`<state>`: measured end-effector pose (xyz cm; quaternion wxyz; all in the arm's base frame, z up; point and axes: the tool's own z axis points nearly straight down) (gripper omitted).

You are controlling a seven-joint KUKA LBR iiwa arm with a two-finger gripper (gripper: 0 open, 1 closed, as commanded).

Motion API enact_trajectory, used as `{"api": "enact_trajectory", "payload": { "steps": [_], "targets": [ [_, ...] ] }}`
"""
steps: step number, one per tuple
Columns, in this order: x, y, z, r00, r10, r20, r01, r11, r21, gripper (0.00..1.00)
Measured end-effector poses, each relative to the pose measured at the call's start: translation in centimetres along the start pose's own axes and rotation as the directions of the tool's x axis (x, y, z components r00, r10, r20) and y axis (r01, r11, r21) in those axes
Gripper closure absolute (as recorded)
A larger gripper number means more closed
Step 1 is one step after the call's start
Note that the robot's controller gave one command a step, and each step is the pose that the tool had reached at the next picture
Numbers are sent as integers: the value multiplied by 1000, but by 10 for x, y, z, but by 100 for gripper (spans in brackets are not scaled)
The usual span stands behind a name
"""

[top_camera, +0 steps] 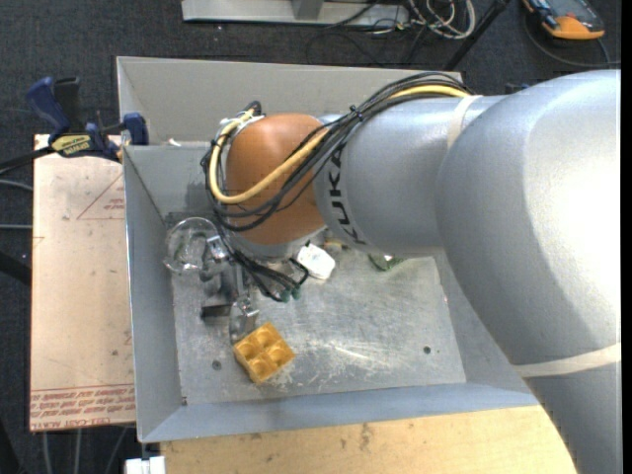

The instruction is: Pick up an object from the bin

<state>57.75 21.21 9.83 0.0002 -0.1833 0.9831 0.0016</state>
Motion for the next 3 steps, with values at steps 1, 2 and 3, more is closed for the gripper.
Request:
{"api": "enact_trajectory", "payload": {
  "steps": [1,2,3],
  "targets": [
    [12,-18,7,998,69,6,-69,998,-5,0],
    [10,-38,16,1000,-18,-8,18,1000,-2,100],
    [10,-38,16,1000,-17,-8,17,1000,-2,100]
  ]
}}
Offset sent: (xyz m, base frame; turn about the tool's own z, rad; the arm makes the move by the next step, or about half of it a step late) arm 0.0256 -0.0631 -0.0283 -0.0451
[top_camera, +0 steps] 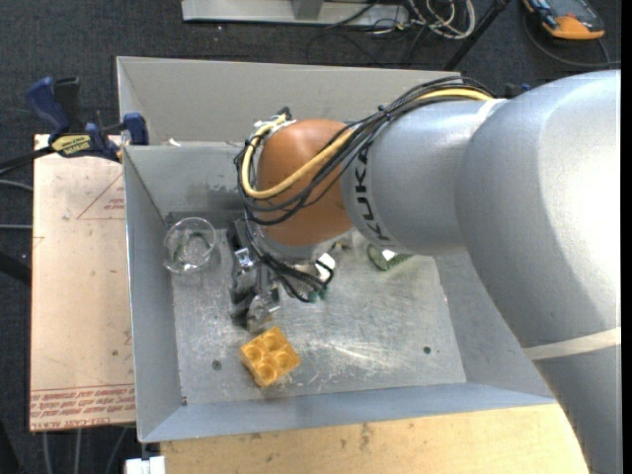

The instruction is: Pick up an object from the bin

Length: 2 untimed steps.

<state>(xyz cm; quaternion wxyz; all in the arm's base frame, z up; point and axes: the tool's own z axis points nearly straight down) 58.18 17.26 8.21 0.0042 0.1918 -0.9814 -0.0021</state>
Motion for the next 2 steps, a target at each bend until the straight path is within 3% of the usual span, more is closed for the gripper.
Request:
{"api": "enact_trajectory", "payload": {
  "steps": [1,2],
  "targets": [
    [1,-7,-36,1000,11,1,-11,1000,1,100],
    [-9,-19,-77,1000,-5,8,5,1000,3,100]
  ]
}}
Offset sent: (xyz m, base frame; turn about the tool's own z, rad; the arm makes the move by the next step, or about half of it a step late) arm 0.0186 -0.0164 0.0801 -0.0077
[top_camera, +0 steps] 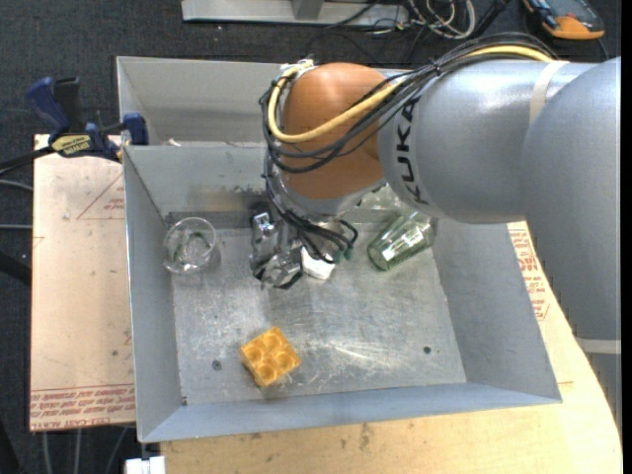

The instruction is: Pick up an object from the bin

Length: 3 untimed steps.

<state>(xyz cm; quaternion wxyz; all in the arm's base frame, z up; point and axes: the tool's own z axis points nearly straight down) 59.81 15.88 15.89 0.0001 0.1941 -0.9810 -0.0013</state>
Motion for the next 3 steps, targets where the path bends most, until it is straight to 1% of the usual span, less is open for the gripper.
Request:
{"api": "enact_trajectory", "payload": {
  "steps": [1,2,3],
  "targets": [
    [14,2,-24,1000,-17,-1,17,1000,3,100],
    [68,-31,-94,942,336,6,-336,942,2,0],
    [68,-30,-92,943,333,3,-333,943,2,0]
  ]
}}
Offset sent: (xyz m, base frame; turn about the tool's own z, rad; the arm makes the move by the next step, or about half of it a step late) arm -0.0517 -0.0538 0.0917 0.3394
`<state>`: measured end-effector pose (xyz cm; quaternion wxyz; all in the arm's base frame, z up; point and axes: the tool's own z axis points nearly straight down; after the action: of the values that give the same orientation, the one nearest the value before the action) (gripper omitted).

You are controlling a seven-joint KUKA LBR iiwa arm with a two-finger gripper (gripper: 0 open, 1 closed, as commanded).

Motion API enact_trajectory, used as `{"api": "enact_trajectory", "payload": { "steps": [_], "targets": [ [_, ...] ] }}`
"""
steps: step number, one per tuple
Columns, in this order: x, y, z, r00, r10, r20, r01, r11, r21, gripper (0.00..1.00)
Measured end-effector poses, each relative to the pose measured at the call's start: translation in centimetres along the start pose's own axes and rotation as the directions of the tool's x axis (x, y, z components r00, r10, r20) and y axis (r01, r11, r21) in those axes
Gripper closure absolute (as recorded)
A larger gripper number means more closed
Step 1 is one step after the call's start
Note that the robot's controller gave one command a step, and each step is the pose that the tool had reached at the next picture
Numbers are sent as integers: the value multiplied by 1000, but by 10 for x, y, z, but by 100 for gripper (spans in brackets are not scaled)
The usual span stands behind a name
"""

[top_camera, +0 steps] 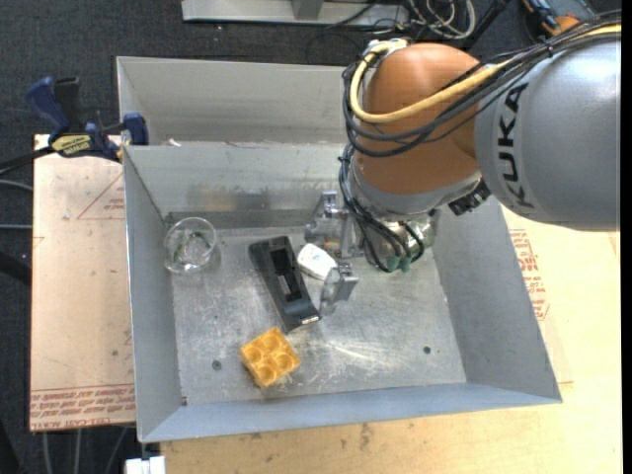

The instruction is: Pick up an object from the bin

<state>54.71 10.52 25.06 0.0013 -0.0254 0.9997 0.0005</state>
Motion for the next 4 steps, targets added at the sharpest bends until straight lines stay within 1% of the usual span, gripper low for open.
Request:
{"api": "enact_trajectory", "payload": {
  "steps": [1,2,3,4],
  "targets": [
    [5,4,14,998,-68,7,68,998,0,0],
    [-1,42,64,981,-192,0,192,981,0,0],
    [20,40,83,999,-54,-3,54,999,-1,0],
    [32,25,129,956,-292,2,292,956,-1,0]
  ]
}}
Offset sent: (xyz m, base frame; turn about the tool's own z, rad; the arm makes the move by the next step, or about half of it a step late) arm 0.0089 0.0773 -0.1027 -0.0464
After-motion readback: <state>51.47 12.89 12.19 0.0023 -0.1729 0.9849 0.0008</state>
